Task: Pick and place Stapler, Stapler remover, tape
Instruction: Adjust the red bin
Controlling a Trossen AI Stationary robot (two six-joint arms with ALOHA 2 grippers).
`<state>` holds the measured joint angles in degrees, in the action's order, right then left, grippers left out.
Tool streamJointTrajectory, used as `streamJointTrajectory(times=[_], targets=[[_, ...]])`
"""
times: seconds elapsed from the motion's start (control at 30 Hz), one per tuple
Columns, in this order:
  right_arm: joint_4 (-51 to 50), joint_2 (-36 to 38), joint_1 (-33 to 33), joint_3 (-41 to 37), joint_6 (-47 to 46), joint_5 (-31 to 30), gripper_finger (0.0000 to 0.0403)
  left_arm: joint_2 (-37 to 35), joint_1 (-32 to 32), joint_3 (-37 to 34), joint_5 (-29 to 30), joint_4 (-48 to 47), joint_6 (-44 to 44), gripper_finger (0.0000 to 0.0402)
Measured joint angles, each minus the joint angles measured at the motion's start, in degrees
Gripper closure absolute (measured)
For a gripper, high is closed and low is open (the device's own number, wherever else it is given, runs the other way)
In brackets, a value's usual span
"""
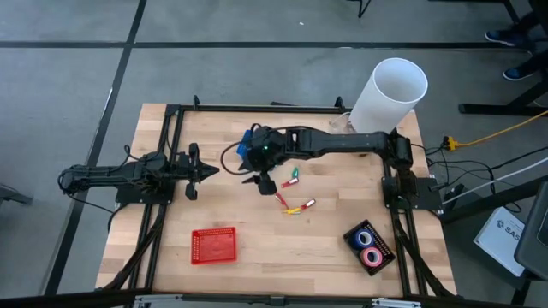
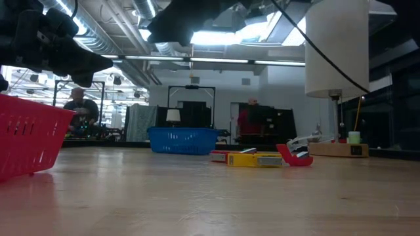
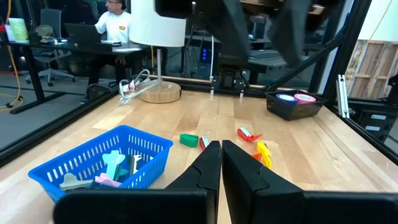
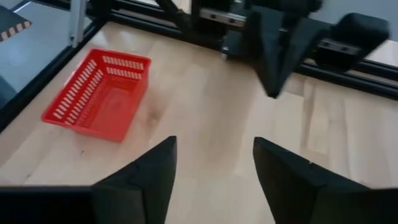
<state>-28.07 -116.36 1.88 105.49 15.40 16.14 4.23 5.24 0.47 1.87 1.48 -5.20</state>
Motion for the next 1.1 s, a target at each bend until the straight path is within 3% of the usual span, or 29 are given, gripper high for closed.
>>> streamJointTrajectory(times=[0.2,0.5,0.8,1.1], targets=[[-4.5,0.0,-1.9,0.0,-4.1,-0.2,0.0174,0.0,0.0,0.0,0.0,0.0,0.0,0.0391],[-16.7,-0.1,-5.8,0.0,-4.7,-8.8,0.0176,0.0,0.0,0.0,0.0,0.0,0.0,0.0389],[-23.6,-0.1,-6.7,0.0,-6.1,-9.6,0.0176,0.0,0.0,0.0,0.0,0.0,0.0,0.0393],[-21.4,0.1,-8.9,-9.7,-6.9,-9.7,0.0175,0.0,0.0,0.0,0.0,0.0,0.0,0.0392]])
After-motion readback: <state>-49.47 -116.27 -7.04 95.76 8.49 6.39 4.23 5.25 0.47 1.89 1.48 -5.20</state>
